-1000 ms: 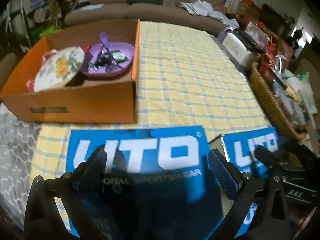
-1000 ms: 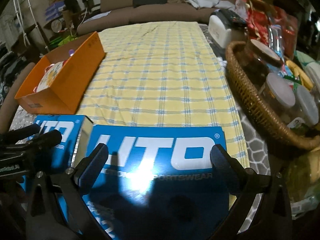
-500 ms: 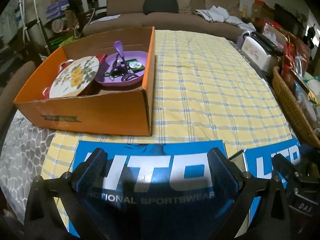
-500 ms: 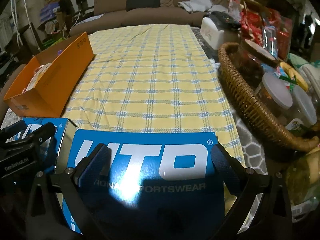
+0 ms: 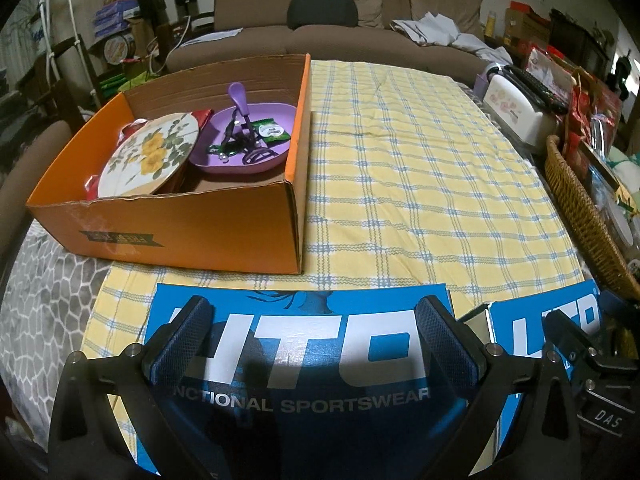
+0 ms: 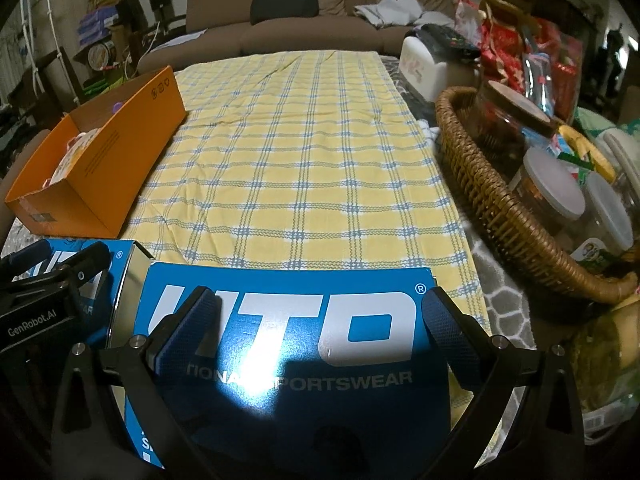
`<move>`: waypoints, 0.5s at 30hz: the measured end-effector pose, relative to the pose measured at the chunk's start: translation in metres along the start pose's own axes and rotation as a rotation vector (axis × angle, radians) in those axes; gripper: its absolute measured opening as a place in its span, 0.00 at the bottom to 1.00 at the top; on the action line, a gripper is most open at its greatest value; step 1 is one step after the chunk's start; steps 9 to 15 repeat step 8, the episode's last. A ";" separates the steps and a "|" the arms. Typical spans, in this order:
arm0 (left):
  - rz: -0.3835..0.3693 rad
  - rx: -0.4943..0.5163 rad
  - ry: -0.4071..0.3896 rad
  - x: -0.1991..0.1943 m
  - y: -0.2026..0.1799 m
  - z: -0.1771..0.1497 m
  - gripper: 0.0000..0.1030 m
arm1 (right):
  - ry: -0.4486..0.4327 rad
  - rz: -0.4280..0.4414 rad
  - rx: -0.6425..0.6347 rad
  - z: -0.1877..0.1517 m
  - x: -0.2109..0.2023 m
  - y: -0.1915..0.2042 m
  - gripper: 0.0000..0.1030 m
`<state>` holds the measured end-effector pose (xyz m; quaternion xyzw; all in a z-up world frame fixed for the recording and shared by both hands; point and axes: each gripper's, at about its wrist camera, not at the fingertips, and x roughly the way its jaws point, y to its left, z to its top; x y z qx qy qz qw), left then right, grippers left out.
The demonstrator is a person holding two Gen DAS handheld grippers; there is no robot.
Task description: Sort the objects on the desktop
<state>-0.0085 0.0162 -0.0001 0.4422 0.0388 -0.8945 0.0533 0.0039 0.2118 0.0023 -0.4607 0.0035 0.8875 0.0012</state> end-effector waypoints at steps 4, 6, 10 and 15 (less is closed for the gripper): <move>0.003 0.003 0.001 0.000 0.000 0.000 1.00 | -0.001 -0.001 0.000 0.000 0.000 0.000 1.00; 0.004 0.003 -0.002 0.000 -0.001 0.000 1.00 | -0.001 0.000 -0.001 0.000 0.000 0.001 1.00; 0.002 0.002 0.000 0.000 -0.001 0.000 1.00 | -0.001 -0.001 -0.002 0.000 0.000 0.000 1.00; 0.002 0.002 0.000 0.000 -0.001 0.000 1.00 | -0.001 -0.001 -0.002 0.000 0.000 0.000 1.00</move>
